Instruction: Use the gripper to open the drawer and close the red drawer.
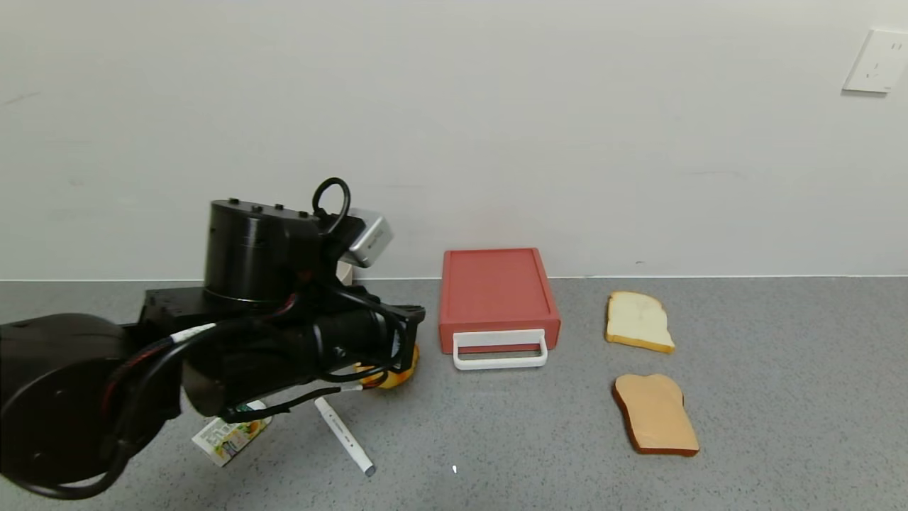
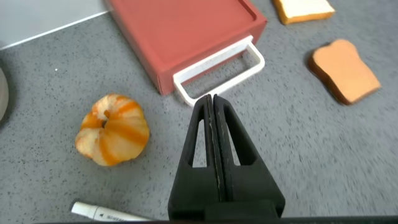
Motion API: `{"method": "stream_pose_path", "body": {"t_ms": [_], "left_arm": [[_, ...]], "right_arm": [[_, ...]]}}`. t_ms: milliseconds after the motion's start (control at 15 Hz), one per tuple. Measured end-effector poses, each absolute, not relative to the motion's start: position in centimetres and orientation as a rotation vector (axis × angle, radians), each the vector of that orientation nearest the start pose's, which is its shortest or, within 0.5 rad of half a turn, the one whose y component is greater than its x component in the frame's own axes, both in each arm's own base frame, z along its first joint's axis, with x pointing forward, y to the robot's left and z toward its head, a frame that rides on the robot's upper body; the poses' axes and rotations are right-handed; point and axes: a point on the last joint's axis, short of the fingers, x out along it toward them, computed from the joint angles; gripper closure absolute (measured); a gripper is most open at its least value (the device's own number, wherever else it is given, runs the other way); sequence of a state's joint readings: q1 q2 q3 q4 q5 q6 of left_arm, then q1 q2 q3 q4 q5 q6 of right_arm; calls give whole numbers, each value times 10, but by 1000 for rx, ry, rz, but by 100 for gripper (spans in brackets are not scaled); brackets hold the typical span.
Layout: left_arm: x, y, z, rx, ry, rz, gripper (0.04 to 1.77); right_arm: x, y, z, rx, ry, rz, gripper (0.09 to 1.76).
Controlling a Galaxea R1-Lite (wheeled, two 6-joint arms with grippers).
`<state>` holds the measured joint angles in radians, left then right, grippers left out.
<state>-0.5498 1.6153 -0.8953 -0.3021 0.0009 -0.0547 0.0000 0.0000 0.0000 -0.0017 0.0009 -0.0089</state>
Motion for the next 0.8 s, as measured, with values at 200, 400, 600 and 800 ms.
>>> {"method": "stream_pose_path", "body": {"t_ms": [200,400,600,800], "left_arm": [[236,-125,204,36,411,-557,135],[229,-110,208,36,390,-578,95],[220,-99,209,74,365,-640,68],[213,-88,207,99,345,-679,50]], "right_arm": [[-23,0,76,-9,-2,1,14],[-23,0,76,-9,-2,1,14],[-23,0,76,-9,-2,1,14],[-23,0,76,-2,-2,1,14]]}}
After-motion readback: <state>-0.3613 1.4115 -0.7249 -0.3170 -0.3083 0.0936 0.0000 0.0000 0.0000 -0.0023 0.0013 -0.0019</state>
